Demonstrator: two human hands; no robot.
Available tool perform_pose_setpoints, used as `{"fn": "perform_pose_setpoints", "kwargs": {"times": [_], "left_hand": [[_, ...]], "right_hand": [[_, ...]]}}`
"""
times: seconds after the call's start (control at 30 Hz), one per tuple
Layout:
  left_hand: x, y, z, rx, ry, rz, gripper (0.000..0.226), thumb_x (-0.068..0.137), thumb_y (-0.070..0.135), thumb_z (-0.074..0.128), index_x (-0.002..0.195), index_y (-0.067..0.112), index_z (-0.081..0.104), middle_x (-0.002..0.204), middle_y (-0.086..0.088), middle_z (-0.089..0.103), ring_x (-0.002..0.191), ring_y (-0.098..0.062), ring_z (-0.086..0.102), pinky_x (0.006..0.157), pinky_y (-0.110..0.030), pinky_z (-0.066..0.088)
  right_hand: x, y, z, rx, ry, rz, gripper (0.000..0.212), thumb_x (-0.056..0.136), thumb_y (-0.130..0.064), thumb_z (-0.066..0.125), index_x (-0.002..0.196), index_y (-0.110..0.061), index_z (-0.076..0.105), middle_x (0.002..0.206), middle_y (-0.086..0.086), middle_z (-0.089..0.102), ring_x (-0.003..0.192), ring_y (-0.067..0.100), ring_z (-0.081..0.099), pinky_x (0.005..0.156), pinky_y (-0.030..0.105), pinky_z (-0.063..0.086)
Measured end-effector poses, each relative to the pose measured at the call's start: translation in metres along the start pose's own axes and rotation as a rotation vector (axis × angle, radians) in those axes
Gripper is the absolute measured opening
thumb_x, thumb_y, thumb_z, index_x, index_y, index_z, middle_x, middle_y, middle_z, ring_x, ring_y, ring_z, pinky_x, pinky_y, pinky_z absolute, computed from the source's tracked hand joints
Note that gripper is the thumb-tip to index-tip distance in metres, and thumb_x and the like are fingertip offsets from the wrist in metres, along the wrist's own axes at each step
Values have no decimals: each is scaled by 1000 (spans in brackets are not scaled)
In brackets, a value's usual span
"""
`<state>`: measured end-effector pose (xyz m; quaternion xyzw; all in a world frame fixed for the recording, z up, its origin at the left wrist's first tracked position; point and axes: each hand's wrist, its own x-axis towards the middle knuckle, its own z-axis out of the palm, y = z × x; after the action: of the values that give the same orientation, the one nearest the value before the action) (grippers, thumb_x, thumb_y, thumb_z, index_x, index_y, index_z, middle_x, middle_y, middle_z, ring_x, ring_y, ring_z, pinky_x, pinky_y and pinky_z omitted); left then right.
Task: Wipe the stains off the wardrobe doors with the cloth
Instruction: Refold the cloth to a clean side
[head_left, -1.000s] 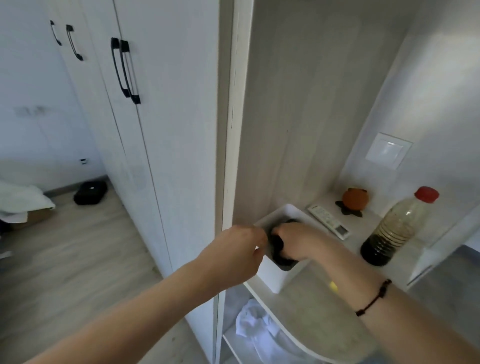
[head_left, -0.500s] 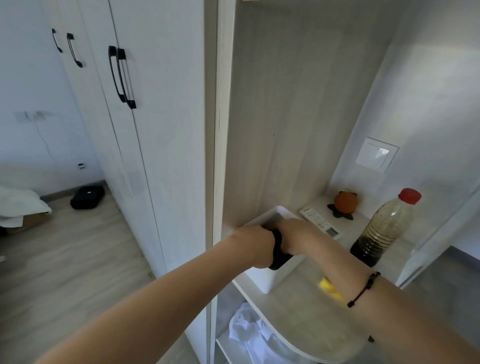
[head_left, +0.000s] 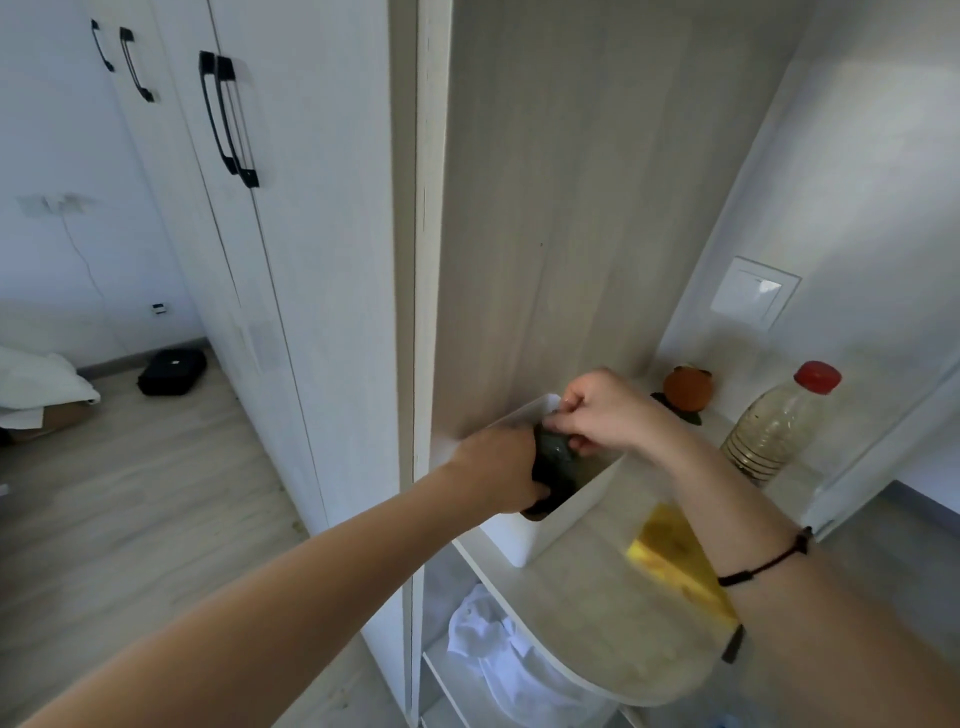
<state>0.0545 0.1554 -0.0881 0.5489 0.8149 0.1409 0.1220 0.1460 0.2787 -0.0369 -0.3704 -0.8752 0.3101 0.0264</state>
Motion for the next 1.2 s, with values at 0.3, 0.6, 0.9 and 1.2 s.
{"fn": "perform_pose_setpoints", "kwargs": {"times": [0.3,0.6,0.9,1.2], "left_hand": [[3,-1,-6,-69,84,-20,48,88,44,71,121,13,57,112,-8,68,104,-30,64,79,-29,49],[-7,-4,-13,-207,338,-50,19,104,26,45,113,13,56,96,-7,69,80,-28,64,67,-37,54],[-5,-11,-10,-70,57,-6,26,104,29,48,127,19,51,109,-5,66,91,-23,64,83,-37,57],[-7,-23,-15,2,48,43,26,94,22,57,118,13,58,103,-6,69,92,-28,65,73,-33,49]], "right_hand": [[-13,-20,-34,554,104,-169,15,94,-11,70,83,-4,63,68,8,62,60,16,62,61,31,59],[-6,-13,-47,654,352,-288,25,96,-18,69,91,6,62,60,2,60,57,15,59,59,31,58],[-1,-2,-3,53,104,-68,22,91,-30,74,85,-12,64,68,4,71,61,16,72,64,33,60],[22,7,50,-556,-314,-11,25,90,-22,69,113,-13,68,105,6,65,96,22,59,82,29,45]]}}
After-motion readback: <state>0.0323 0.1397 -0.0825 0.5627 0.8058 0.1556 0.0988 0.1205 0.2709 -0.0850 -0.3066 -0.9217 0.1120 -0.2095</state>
